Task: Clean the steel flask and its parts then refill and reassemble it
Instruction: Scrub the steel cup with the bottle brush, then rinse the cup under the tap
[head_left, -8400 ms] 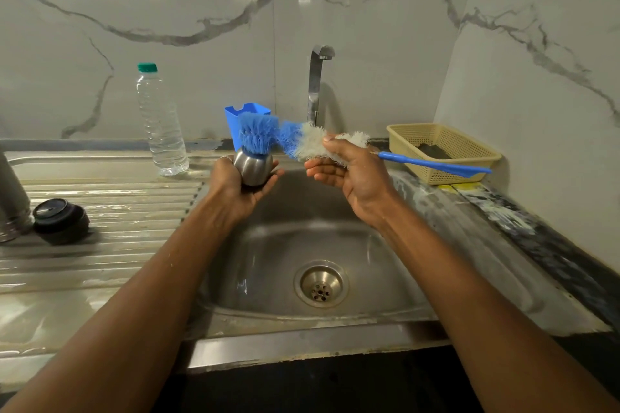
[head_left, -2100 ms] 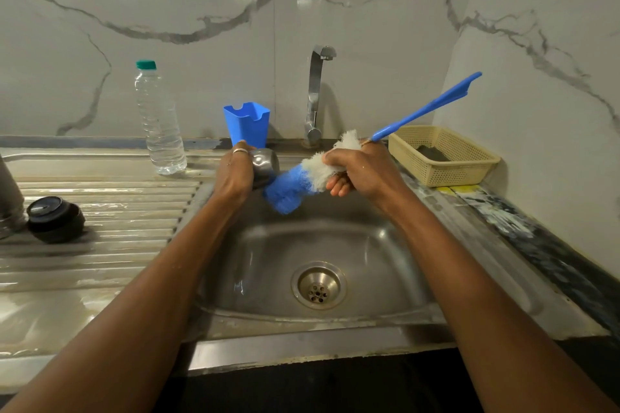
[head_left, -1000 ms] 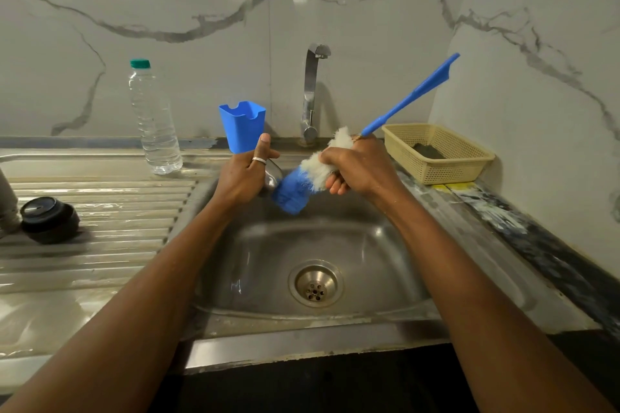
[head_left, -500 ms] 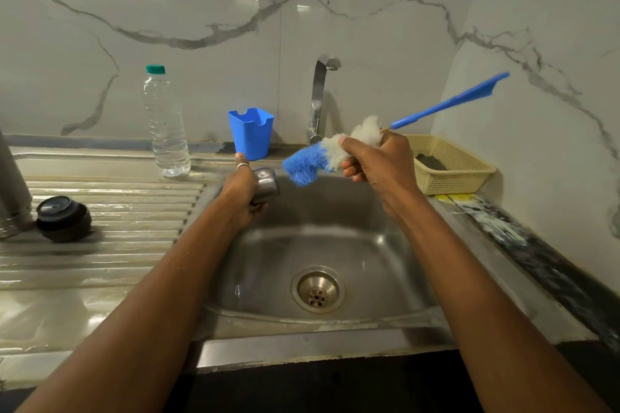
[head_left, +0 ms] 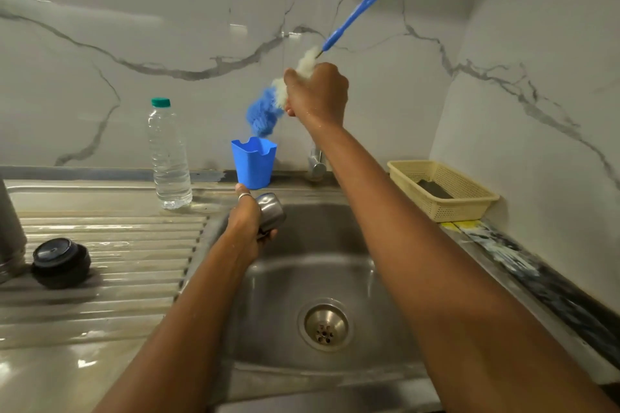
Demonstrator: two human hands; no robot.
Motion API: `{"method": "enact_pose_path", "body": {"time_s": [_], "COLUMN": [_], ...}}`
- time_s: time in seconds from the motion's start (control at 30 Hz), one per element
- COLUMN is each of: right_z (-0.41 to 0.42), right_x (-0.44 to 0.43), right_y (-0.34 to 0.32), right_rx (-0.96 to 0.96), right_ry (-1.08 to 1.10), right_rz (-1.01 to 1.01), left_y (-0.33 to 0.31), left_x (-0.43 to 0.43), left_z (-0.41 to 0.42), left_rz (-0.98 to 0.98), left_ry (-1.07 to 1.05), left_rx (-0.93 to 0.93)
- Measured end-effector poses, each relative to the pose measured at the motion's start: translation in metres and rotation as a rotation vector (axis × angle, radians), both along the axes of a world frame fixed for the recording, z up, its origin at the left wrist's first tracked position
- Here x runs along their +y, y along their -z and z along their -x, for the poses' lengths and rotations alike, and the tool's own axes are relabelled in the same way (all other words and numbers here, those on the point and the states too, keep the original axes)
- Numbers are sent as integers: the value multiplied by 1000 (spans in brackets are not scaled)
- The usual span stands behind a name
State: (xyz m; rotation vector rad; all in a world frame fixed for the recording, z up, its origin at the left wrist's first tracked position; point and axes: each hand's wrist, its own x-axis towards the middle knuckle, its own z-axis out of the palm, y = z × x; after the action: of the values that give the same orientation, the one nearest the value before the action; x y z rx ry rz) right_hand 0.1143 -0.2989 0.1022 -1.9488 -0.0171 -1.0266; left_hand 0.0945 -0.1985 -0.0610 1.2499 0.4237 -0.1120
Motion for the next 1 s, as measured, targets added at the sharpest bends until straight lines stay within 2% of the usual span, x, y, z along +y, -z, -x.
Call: {"method": "enact_pose_path", "body": {"time_s": [0.2, 0.57, 0.7, 0.8, 0.9, 1.0], "right_z": [-47, -91, -87, -76, -56, -52], "right_x": [28, 31, 18, -4, -38, -63], "right_y": [15, 51, 65, 78, 97, 118], "right_rx": [151, 372, 378, 309, 250, 395], "right_ry": [76, -82, -117, -12, 193, 237], "right_rz": [225, 68, -42, -75, 31, 124], "left_y": [1, -1, -2, -1, 0, 1], "left_x": [4, 5, 2, 1, -5, -13], "left_z": [-8, -8, -5, -3, -1, 0], "left_rz": [54, 85, 79, 88, 76, 48], "left_ry": [-39, -36, -31, -25, -4, 17], "left_rx": [33, 50, 43, 35, 29, 18]}}
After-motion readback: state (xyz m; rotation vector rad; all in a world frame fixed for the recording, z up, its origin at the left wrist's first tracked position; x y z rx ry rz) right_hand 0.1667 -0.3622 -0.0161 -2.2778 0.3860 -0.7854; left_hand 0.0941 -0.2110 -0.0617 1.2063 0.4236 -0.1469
